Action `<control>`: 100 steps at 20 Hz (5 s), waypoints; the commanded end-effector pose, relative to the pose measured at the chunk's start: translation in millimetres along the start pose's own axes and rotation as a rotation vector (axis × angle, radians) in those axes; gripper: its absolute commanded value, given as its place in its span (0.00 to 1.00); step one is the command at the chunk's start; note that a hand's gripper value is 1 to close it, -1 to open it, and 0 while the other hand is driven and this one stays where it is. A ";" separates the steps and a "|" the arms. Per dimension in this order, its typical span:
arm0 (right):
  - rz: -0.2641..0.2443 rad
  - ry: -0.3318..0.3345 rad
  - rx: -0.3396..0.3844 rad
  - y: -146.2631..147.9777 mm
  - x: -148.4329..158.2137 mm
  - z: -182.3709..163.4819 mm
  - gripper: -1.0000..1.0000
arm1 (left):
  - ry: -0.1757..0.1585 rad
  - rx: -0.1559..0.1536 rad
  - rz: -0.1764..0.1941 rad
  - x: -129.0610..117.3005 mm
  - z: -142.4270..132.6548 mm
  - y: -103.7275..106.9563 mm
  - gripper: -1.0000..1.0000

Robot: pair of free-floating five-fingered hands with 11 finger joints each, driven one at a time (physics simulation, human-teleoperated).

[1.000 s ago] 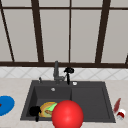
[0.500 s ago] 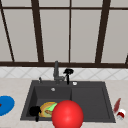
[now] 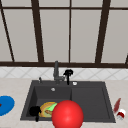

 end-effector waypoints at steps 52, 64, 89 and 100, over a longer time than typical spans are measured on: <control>0.192 0.279 0.172 -46.6 56.2 -157.2 1.00 | 0.000 0.000 0.000 0.0 0.0 0.0 0.50; 0.281 0.353 0.097 -48.9 64.4 -144.5 1.00 | 0.000 0.000 0.000 0.0 0.0 0.0 0.50; 0.427 0.411 -0.065 -34.8 62.4 -140.0 0.00 | 0.000 0.000 0.000 0.0 0.0 0.0 0.50; 0.364 0.313 0.021 -30.6 38.4 -123.9 1.00 | 0.000 0.000 0.000 0.0 0.0 0.0 0.50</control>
